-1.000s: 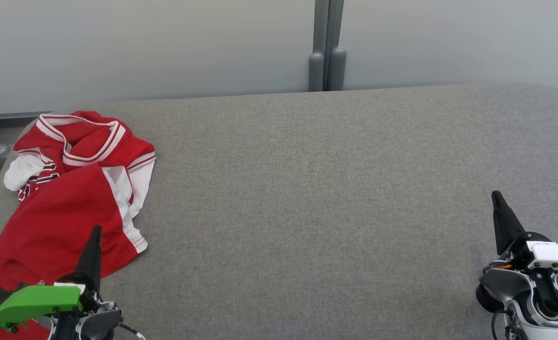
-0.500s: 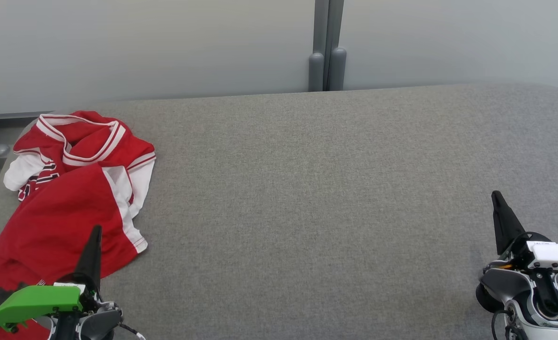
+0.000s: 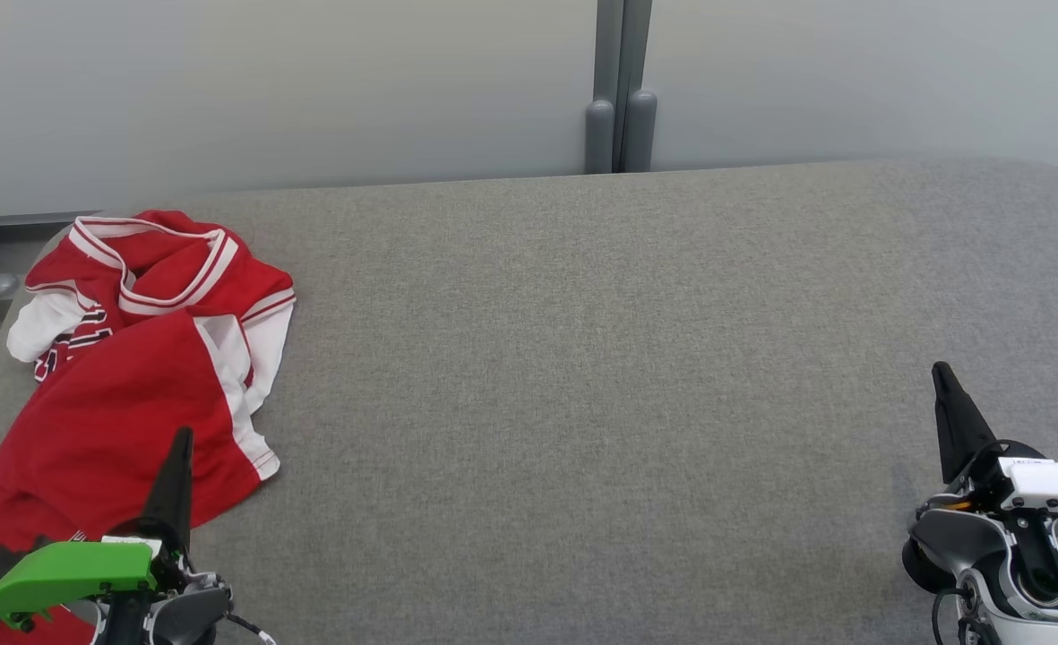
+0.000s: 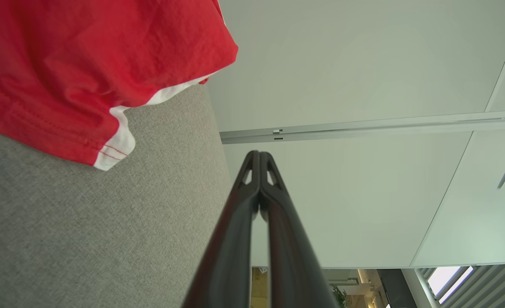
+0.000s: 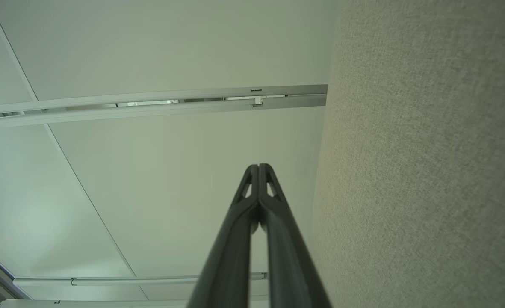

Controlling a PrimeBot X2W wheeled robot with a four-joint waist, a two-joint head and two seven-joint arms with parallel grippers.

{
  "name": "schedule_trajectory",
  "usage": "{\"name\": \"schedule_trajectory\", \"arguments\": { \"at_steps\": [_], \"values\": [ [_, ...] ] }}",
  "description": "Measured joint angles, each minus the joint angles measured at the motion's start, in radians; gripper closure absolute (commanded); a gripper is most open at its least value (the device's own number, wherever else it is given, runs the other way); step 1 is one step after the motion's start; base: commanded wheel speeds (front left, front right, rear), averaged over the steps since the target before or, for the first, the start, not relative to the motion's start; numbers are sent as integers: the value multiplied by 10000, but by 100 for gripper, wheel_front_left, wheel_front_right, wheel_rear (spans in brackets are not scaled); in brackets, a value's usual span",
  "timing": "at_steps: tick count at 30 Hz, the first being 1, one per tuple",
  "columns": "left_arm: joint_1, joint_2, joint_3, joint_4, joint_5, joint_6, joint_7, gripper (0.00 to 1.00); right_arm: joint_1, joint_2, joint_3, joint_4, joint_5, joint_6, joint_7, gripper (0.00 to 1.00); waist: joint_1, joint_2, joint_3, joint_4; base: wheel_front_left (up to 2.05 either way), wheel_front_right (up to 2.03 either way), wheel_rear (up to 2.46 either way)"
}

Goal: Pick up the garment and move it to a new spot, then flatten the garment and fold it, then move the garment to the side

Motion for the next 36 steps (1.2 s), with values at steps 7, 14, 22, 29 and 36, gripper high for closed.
{"name": "schedule_trajectory", "arguments": {
  "at_steps": [7, 14, 22, 29, 36],
  "values": [
    [0, 0, 0, 0, 2, 0, 0, 100, 0, 0, 0, 0, 0, 0, 0, 100, 0, 0, 0, 0, 0, 0, 0],
    [0, -2, 0, 0, 2, 0, 0, 100, 0, 0, 0, 0, 0, 0, 0, 100, 0, 0, 0, 0, 0, 0, 0],
    [0, -2, 2, 0, 2, 0, 0, 100, 0, 0, -2, 0, 0, 0, 0, 100, 0, 0, 0, 0, 0, 0, 0],
    [256, -104, -63, 372, 2, 17, -2, 0, 314, 165, 31, 362, -2, -42, -2, 0, 0, 0, 0, 0, 0, 0, 0],
    [554, -245, -150, 487, 102, 19, -159, 0, 630, 305, 163, 535, -94, -42, -148, 0, 0, 0, -6, 0, 0, 0, 0]
  ]
}}
